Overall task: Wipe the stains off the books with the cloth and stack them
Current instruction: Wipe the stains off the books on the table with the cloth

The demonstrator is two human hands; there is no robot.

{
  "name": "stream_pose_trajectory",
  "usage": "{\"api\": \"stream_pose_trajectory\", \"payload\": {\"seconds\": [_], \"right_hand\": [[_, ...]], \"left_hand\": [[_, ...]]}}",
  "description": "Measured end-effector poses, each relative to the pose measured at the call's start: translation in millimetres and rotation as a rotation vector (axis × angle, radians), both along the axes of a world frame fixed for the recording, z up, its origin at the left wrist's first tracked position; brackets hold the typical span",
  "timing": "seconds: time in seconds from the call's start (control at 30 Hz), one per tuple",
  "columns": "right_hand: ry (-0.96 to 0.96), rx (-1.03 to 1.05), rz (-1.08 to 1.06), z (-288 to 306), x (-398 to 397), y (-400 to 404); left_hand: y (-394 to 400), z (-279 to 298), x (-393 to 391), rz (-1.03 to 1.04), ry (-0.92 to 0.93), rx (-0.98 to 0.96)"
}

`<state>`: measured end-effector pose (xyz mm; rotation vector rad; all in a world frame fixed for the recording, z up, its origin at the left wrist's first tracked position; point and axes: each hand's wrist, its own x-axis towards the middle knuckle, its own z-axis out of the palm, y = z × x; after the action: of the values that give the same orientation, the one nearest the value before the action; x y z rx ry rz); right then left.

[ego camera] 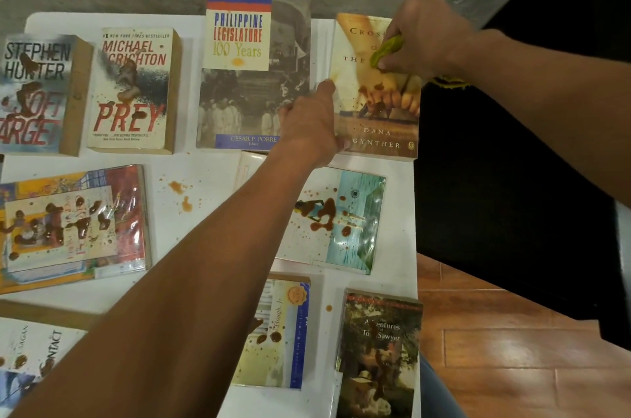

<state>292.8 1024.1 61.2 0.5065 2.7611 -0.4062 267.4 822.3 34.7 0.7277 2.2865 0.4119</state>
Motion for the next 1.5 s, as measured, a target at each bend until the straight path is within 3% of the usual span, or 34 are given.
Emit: {"api": "stream_pose_trajectory", "payload": {"seconds": [0.53, 1.5], "right_hand": [[-0.101, -0.007, 0.075, 5.9, 6.7, -1.5], [0.001, 0.031, 0.109, -4.3, 22.7, -6.6]], "left_hand": [[-1.4, -1.8, -0.5, 0.003, -0.006, 0.017], [-3.4, 5.0, 1.6, 0.006, 0.008, 0.016]]}}
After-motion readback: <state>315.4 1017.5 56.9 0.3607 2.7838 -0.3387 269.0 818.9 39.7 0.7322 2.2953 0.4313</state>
